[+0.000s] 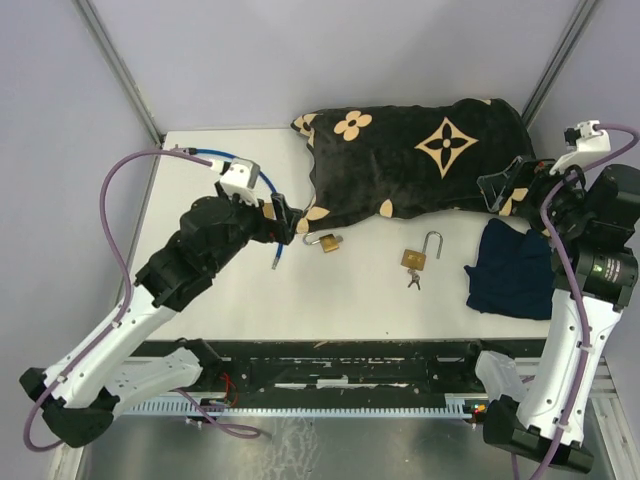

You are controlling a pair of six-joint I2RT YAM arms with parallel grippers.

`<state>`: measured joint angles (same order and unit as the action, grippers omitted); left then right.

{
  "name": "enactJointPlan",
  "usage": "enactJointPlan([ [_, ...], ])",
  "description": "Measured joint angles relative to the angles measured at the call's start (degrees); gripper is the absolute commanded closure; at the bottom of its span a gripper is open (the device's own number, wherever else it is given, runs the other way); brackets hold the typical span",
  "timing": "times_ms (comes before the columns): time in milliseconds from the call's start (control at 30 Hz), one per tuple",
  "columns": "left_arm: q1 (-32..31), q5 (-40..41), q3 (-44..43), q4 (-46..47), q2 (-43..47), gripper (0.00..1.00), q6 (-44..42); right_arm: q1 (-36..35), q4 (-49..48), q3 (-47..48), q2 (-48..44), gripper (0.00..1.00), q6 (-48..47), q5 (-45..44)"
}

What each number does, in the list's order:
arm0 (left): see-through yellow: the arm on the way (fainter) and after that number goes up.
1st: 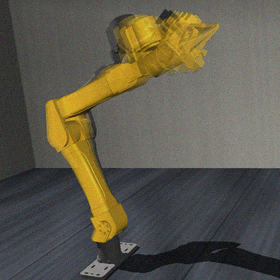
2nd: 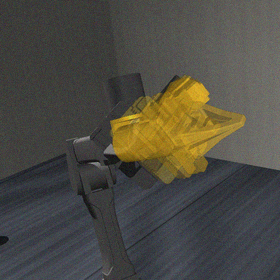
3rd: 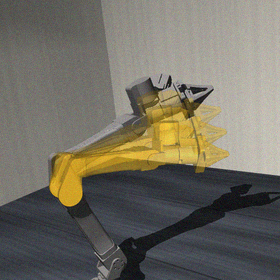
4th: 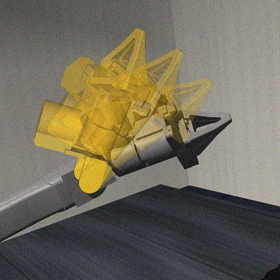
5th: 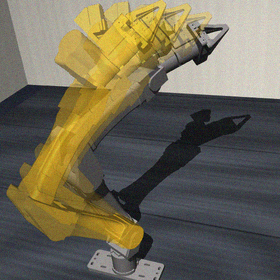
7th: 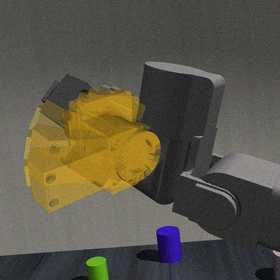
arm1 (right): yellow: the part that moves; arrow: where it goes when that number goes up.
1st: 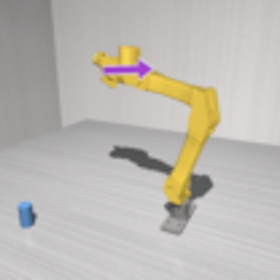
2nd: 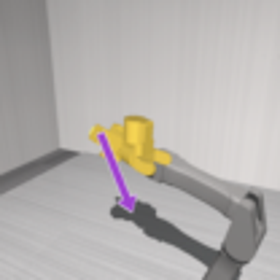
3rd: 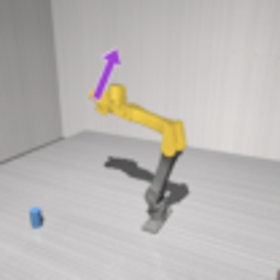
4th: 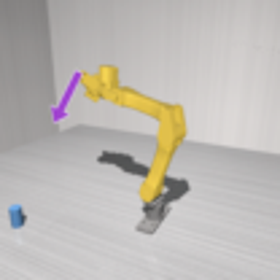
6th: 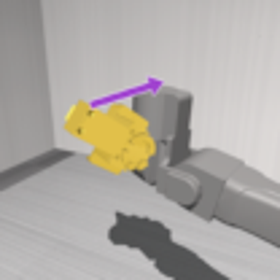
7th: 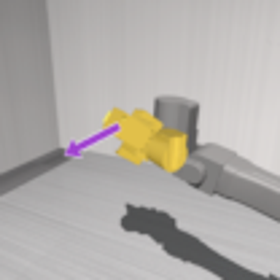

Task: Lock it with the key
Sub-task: Pick up the lock from the center of the board.

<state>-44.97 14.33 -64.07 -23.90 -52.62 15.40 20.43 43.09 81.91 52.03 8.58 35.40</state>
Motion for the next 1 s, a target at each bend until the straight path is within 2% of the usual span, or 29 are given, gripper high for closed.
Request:
enactJointPlan([
  [300,19.6,-12.1,14.4,7.0,6.9,0.01,7.0,-5.8,2.1,-1.5,4.3,0.01,-1.2,-3.5],
  [467,27.1,-20.2,25.6,16.5,9.8,0.01,14.1,-8.1,2.2,-3.7,8.3,0.01,-4.4,-1.4],
  [567,29.1,-24.1,32.1,22.3,10.2,0.01,18.3,-9.4,2.3,-5.5,11.1,0.01,-7.2,2.1],
  [633,27.2,-24.4,34.9,23.9,10.1,0.01,19.8,-10.1,1.9,-7.4,12.4,0.01,-8.8,4.8],
  [700,22.4,-23.1,35.4,24.1,9.7,0.01,19.8,-10.8,1.8,-9.9,13.5,0.01,-10.7,8.1],
  [767,15.1,-19.9,35.2,24.8,8.5,0.01,19.7,-11.4,1.7,-12.3,14.5,0.01,-12.6,10.7],
  [900,2.7,-13.2,33.0,25.8,2.1,0.00,18.7,-12.0,2.0,-16.9,16.1,0.01,-17.4,14.8],
  [1000,-1.4,-9.2,32.3,28.6,-2.9,0.00,17.1,-12.2,3.2,-18.1,17.3,0.01,-21.7,16.3],
])
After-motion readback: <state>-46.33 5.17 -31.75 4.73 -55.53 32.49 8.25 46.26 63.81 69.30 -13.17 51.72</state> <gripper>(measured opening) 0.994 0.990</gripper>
